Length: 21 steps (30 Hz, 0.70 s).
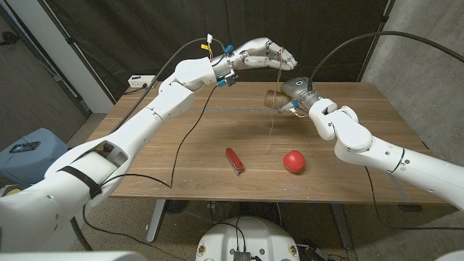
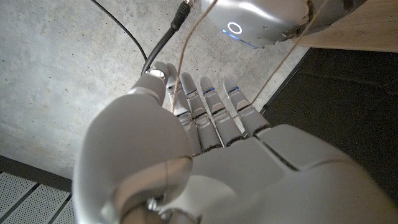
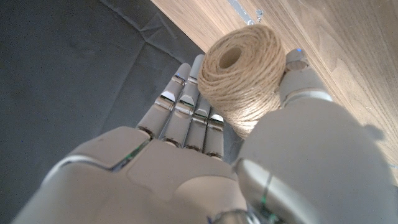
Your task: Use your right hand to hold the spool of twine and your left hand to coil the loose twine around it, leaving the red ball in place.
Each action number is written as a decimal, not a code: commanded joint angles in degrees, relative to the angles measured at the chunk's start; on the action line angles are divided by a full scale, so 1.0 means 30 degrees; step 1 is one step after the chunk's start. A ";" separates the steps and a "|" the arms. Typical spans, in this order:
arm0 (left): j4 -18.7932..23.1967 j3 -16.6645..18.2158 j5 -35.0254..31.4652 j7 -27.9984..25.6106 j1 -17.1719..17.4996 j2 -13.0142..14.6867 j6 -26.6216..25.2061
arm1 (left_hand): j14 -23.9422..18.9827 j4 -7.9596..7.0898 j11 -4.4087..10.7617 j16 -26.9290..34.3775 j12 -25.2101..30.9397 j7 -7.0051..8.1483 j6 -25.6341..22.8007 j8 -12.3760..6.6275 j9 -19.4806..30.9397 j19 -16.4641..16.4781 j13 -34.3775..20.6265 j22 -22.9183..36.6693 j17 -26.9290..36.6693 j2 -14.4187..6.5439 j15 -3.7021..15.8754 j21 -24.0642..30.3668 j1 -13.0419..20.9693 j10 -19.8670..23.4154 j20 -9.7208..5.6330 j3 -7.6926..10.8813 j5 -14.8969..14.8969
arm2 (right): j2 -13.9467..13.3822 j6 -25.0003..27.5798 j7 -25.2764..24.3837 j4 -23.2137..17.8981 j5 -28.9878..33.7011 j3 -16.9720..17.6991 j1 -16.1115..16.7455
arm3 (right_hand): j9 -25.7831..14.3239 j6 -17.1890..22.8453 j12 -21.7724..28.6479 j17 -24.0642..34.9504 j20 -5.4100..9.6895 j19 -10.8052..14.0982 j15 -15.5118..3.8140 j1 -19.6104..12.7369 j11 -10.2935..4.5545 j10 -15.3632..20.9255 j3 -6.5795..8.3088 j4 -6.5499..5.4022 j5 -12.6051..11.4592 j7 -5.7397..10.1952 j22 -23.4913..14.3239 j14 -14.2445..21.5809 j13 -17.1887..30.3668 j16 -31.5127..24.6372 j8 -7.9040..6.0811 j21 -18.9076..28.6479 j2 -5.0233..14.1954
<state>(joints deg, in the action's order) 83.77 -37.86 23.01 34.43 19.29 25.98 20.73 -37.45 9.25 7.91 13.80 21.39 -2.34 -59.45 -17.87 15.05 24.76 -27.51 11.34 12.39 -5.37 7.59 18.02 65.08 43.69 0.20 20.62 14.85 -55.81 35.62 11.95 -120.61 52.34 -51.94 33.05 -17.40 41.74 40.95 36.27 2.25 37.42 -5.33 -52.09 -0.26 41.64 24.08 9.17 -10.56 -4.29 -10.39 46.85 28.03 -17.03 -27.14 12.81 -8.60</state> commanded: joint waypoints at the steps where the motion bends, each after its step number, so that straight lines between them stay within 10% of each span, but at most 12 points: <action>1: -0.0623 0.0166 -0.0138 -0.0077 -0.0114 -0.0212 0.0216 | 0.0018 -0.0022 0.0114 0.0045 0.0014 0.0138 -0.0026 -0.0008 0.0064 0.0127 -0.0108 0.0075 0.0046 -0.0078 -0.0083 0.0110 0.0029 0.0117 0.0044 -0.0064 0.0138 | -0.0052 -0.0127 -0.0112 -0.0147 -0.0082 0.0089 0.0218 | -0.0088 0.2644 0.0050 0.0103 0.0084 0.0081 -0.2288 -0.2153 -0.1430 0.1681 -0.0031 -0.0057 -0.0097 0.2407 -0.0071 0.0104 0.0073 0.0073 -0.0089 0.0065 0.2229; 21: -0.1546 0.0197 -0.0296 -0.0035 -0.0395 -0.0488 0.0381 | 0.0012 0.0003 -0.0214 0.0013 -0.0051 0.0018 0.0002 -0.0045 0.0210 0.0059 -0.0207 0.0079 0.0057 -0.0115 0.0048 0.0133 0.0105 0.0063 0.0062 -0.0031 0.0200 | -0.1012 -0.0113 -0.0762 -0.1440 -0.0029 0.0681 0.1121 | -0.0058 0.2741 0.0048 0.0145 0.0110 0.0110 -0.2330 -0.2298 -0.1495 0.1823 -0.0008 -0.0020 -0.0112 0.2443 -0.0071 0.0263 0.0079 0.0160 -0.0160 0.0063 0.2273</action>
<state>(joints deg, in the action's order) 80.72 -37.26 22.46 34.27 18.59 24.99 21.63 -37.45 9.25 7.77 13.80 21.39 -2.34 -59.45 -17.86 15.61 24.76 -28.04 11.34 12.38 -5.36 7.58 18.02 65.07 43.57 0.20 20.62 15.07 -57.24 35.30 10.81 -122.92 52.18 -50.85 34.83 -17.44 42.02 40.92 36.52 2.24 37.42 -5.40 -52.10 -0.13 42.13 24.08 9.17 -10.53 -4.34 -10.38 47.13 28.30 -16.60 -27.40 12.81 -8.62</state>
